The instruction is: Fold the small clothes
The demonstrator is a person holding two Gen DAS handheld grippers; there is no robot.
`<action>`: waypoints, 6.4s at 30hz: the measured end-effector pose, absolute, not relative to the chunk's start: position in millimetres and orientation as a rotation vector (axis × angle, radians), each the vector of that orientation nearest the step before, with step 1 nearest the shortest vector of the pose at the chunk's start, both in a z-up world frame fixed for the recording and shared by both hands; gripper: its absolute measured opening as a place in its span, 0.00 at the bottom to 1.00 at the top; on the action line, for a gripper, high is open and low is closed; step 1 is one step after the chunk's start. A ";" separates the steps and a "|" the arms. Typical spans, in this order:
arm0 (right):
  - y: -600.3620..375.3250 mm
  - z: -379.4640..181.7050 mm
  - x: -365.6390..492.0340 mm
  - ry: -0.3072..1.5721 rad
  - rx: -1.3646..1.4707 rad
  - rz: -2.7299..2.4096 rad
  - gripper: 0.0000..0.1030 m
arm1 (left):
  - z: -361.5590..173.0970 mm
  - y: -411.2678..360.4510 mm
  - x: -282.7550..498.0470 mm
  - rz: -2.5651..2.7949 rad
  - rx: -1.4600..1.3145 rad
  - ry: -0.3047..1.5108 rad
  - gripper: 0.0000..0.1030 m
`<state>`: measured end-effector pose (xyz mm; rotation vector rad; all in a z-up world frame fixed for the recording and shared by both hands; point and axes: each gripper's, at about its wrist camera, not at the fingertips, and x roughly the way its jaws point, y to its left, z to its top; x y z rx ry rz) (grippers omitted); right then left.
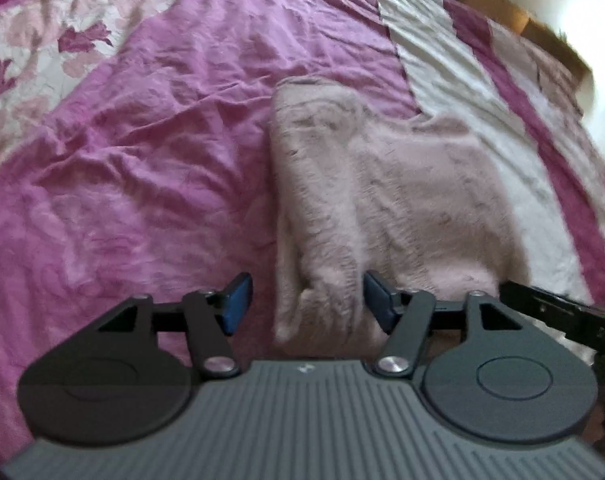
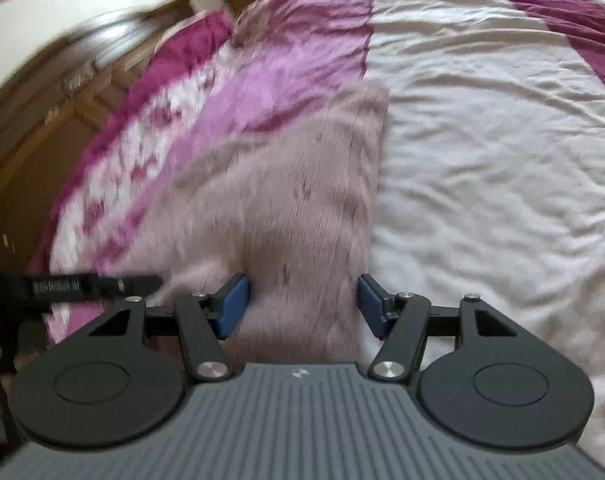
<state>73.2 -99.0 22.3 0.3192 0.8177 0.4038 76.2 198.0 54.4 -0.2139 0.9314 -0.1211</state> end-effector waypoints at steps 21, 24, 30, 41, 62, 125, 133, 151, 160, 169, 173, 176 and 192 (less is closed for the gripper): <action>-122.9 25.1 109.8 0.839 0.468 0.462 0.81 | 52.9 205.4 102.7 -0.114 -0.310 0.903 0.72; -125.1 13.7 122.6 0.865 0.531 0.474 0.81 | 45.8 203.4 108.9 -0.132 -0.336 0.916 0.72; -120.5 -5.1 141.3 0.898 0.606 0.510 0.82 | 32.9 210.2 113.6 -0.160 -0.417 0.931 0.78; -115.4 10.7 160.7 0.870 0.640 0.541 0.51 | 30.1 214.7 114.6 -0.266 -0.658 0.914 0.36; -225.9 81.7 40.6 0.839 0.555 0.438 0.50 | 56.4 101.7 41.3 -0.463 -0.516 0.923 0.33; -193.0 18.9 -100.9 0.877 0.286 0.195 0.82 | 37.4 27.9 -69.0 -0.070 -0.059 1.010 0.72; -193.2 16.8 -99.4 0.886 0.287 0.194 0.82 | 35.7 26.1 -69.1 -0.077 -0.042 1.012 0.72; -192.9 16.2 -99.3 0.887 0.287 0.195 0.82 | 34.6 24.6 -68.3 -0.076 -0.041 1.016 0.72; -192.8 16.2 -99.3 0.887 0.287 0.196 0.82 | 34.9 24.8 -68.6 -0.077 -0.040 1.016 0.72; -192.7 16.3 -99.3 0.888 0.286 0.196 0.82 | 34.8 23.6 -68.5 -0.077 -0.038 1.016 0.72; -192.5 16.3 -99.0 0.888 0.287 0.196 0.82 | 34.7 23.5 -68.4 -0.077 -0.037 1.016 0.72; -192.5 16.3 -99.3 0.888 0.286 0.196 0.82 | 34.8 23.7 -68.4 -0.077 -0.038 1.016 0.72; -192.2 16.3 -99.1 0.889 0.286 0.196 0.82 | 34.5 22.0 -67.9 -0.078 -0.032 1.016 0.72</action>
